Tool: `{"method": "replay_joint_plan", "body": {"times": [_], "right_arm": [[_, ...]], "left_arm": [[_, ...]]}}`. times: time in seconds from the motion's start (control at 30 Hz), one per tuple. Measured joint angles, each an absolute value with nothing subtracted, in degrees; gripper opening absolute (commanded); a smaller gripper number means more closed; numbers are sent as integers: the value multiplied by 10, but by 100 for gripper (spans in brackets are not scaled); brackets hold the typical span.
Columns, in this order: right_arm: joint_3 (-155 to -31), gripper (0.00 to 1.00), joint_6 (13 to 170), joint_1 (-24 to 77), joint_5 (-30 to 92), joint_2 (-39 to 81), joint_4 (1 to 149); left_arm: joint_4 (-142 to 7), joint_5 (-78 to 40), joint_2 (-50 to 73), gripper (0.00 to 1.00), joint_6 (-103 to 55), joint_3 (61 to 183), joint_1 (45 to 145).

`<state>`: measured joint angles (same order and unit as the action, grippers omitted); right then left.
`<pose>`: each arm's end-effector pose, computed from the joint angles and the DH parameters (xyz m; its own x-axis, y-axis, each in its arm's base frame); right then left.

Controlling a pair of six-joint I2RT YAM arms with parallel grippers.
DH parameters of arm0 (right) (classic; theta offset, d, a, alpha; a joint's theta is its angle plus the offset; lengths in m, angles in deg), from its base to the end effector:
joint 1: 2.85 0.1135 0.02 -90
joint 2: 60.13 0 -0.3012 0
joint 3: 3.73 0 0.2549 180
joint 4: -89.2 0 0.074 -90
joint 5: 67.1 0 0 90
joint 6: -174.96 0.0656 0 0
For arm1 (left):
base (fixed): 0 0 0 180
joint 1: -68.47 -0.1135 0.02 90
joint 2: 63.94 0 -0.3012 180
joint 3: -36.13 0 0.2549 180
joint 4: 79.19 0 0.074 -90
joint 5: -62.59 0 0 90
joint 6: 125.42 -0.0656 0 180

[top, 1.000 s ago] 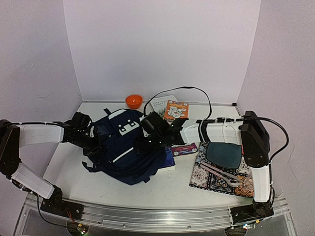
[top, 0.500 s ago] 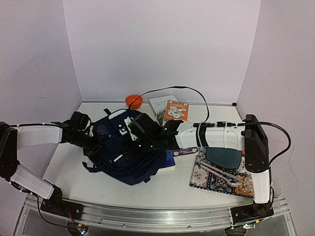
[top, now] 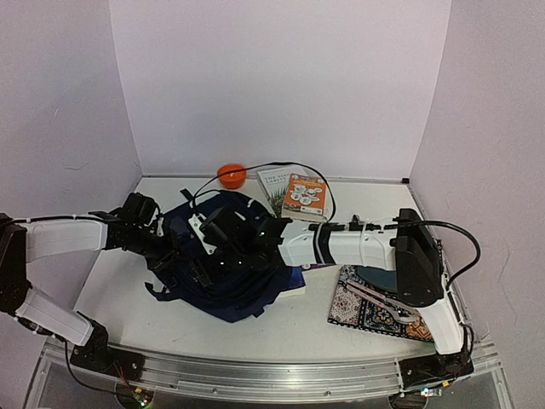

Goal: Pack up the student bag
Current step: Adjust the second largest pocket of the student bag.

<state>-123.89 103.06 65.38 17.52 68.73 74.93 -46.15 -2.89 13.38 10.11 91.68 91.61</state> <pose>0.2242 0.5449 0.2551 -0.4149 -0.2049 -0.8865 -0.8034 0.5398 0.2513 0.2354 -0.1302 0.2036 -0.9385 -0.3050 -0.1617 -0.1317 0.7494 -0.6488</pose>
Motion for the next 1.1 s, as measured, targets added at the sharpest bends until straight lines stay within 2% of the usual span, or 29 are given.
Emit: {"method": "replay_joint_plan", "body": {"times": [0.37,0.6,0.9,1.1], "right_arm": [[-1225,70,1008,664,140,688,753],[-1102,71,1029,670,109,631,775],[-960,78,1187,660,89,457,765],[-871,81,1345,611,94,412,783]], "left_arm": [[-462,-29,117,0,131,917,937],[-461,-19,110,0,144,917,952],[-462,-10,106,0,145,915,959],[-462,-9,106,0,141,914,960]]}}
